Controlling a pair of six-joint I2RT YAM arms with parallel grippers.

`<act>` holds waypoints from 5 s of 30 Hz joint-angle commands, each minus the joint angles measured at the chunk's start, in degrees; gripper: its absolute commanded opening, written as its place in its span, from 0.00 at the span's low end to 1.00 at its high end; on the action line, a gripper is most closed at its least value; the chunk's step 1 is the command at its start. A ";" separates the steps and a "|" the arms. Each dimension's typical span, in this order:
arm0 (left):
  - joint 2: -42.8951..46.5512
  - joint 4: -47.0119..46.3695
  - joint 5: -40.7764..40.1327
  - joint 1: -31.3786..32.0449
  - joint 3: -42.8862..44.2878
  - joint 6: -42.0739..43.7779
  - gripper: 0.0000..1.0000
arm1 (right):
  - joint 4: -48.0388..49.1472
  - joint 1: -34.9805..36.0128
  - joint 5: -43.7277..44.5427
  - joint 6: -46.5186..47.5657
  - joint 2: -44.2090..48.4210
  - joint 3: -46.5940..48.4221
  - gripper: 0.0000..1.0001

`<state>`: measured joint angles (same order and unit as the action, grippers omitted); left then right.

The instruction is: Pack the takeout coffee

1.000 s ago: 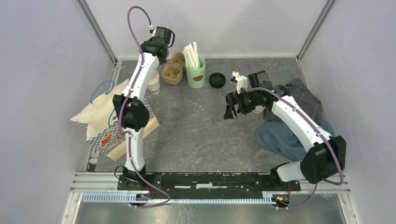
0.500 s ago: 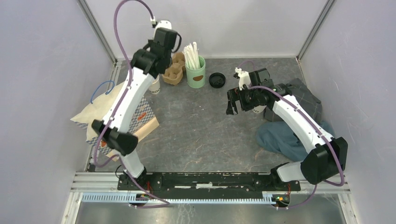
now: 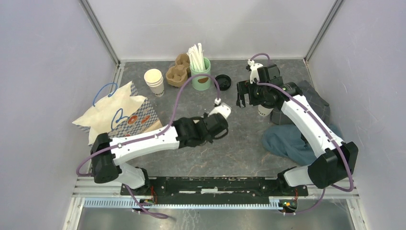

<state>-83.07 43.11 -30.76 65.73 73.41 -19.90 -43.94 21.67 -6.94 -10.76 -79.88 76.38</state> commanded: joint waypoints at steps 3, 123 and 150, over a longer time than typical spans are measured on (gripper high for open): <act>0.64 -11.68 1.23 4.33 -5.21 3.54 0.02 | 4.03 -0.83 2.97 -2.98 1.02 -3.29 0.96; 4.93 1.77 18.60 -16.86 17.99 14.61 0.94 | 16.22 -3.64 10.37 -18.01 -50.16 37.04 0.00; 5.15 1.86 18.50 -16.87 17.46 14.89 0.94 | 16.80 -3.94 10.49 -18.31 -55.65 40.07 0.26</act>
<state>-78.76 46.19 -12.88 49.19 90.67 -7.94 -27.99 17.87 2.57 -28.67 -135.11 113.93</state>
